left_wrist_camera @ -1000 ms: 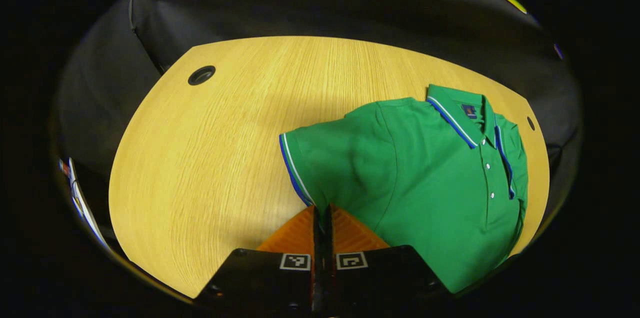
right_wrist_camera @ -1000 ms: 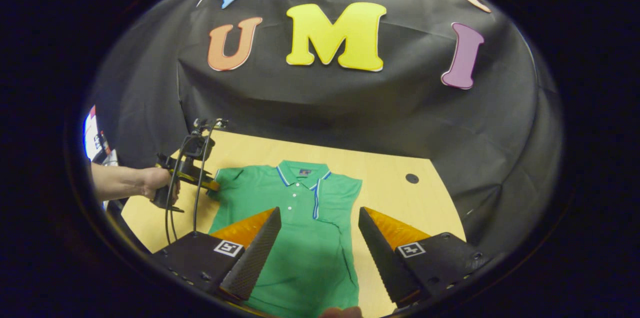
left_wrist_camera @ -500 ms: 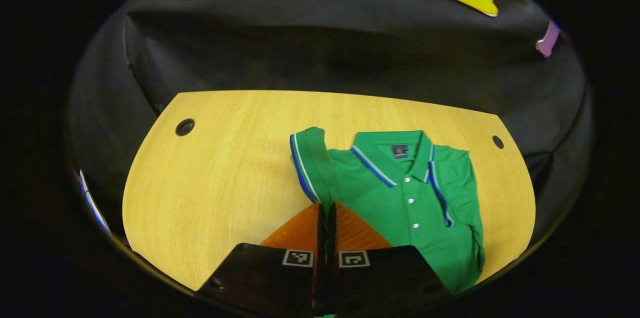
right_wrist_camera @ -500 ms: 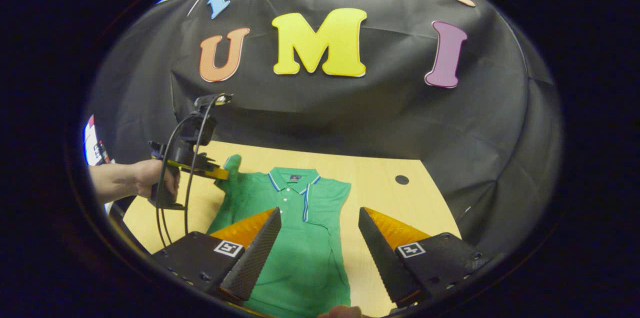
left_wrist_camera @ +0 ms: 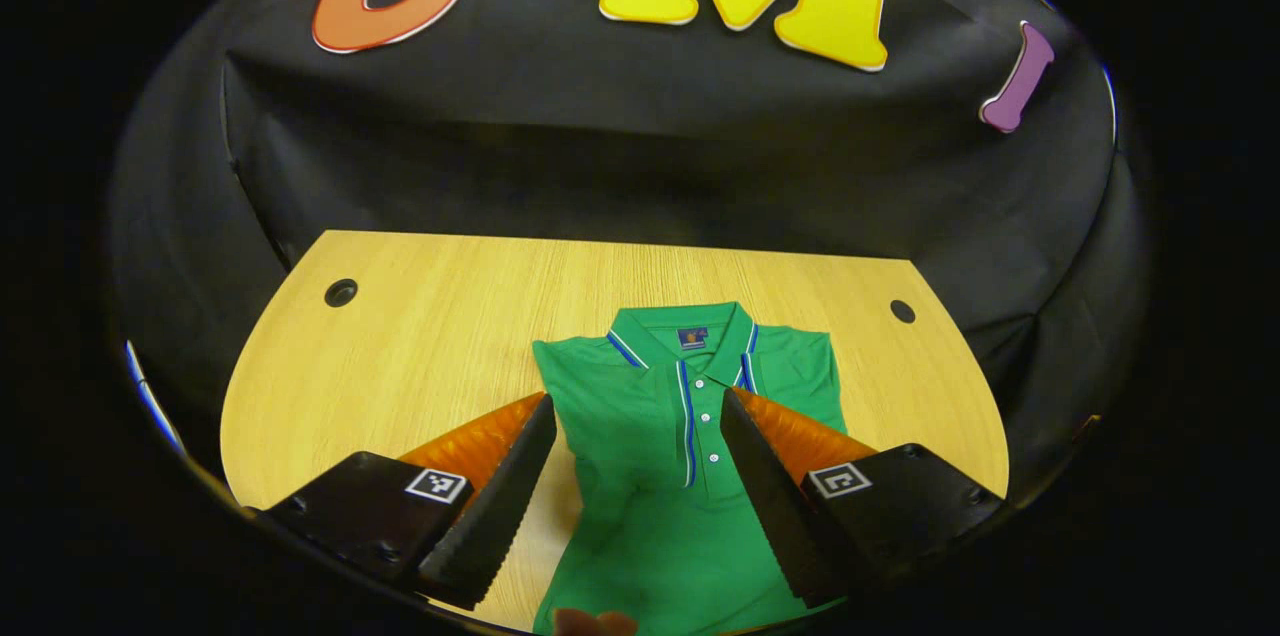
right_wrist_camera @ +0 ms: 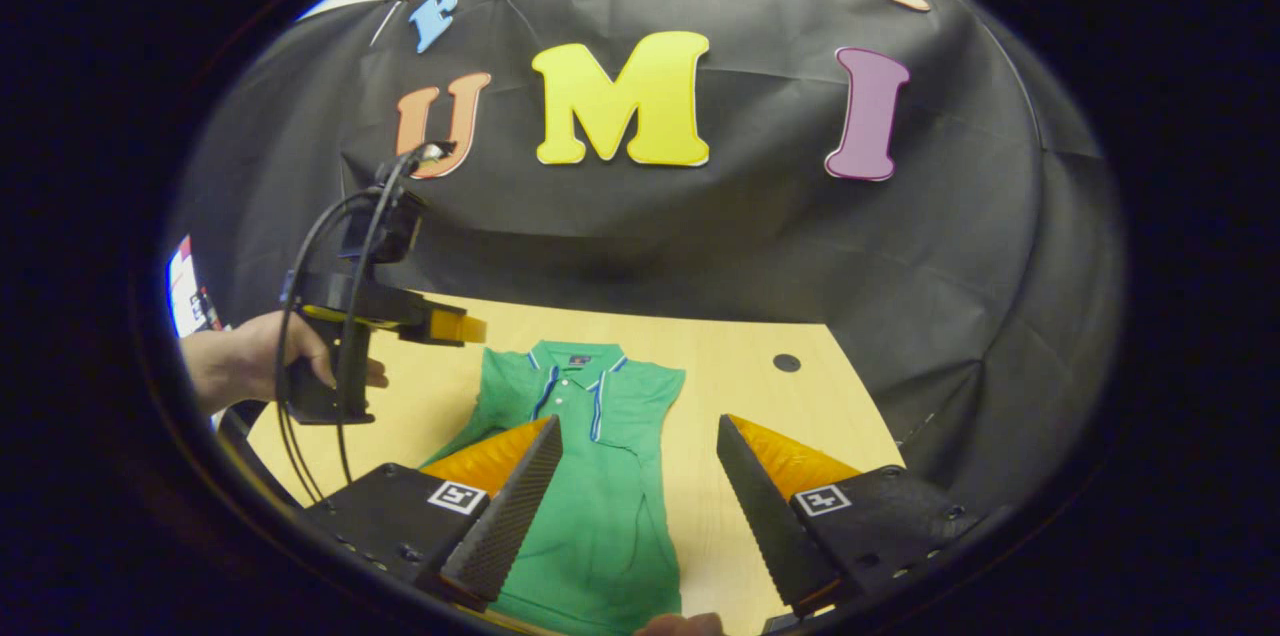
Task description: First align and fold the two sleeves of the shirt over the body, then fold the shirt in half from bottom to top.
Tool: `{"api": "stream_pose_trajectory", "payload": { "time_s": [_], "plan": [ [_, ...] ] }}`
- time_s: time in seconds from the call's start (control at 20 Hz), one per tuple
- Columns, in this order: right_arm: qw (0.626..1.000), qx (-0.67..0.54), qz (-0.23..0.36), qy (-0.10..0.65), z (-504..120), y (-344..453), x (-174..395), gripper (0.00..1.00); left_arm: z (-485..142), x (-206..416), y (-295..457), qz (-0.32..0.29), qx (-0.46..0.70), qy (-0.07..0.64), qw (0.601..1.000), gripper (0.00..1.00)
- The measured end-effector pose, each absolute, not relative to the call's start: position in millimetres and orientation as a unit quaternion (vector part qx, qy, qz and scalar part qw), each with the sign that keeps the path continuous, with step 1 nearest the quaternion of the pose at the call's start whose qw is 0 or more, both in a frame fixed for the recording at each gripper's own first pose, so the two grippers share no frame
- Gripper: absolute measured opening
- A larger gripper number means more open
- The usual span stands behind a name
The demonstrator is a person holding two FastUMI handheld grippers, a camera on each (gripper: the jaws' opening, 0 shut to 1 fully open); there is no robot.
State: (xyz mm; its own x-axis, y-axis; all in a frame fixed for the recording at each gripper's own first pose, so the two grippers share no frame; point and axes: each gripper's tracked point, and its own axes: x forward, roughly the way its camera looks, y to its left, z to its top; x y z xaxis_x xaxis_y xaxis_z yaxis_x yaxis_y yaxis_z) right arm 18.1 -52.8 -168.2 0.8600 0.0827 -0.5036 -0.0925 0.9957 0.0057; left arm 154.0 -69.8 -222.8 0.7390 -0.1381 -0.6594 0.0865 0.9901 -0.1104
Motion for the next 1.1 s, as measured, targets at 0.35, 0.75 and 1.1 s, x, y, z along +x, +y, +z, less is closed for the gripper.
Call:
{"api": "stream_pose_trajectory", "payload": {
  "time_s": [0.35, 0.75, 1.1],
  "plan": [
    [0.97, -0.024, 0.073, 0.23, -146.1, -41.4, -2.2, 0.96, -154.5, 81.1, -42.8, -0.036, -0.044, 0.275, 0.96, 1.0],
    [0.962, -0.041, 0.075, 0.258, -169.3, -49.9, -52.9, 0.96, -173.8, -20.3, -16.0, -0.056, -0.038, 0.263, 0.963, 1.0],
    [0.94, -0.046, 0.082, 0.327, -233.7, -56.5, -101.6, 0.96, -230.4, -96.8, 1.9, -0.056, -0.024, 0.328, 0.943, 1.0]
  ]
}}
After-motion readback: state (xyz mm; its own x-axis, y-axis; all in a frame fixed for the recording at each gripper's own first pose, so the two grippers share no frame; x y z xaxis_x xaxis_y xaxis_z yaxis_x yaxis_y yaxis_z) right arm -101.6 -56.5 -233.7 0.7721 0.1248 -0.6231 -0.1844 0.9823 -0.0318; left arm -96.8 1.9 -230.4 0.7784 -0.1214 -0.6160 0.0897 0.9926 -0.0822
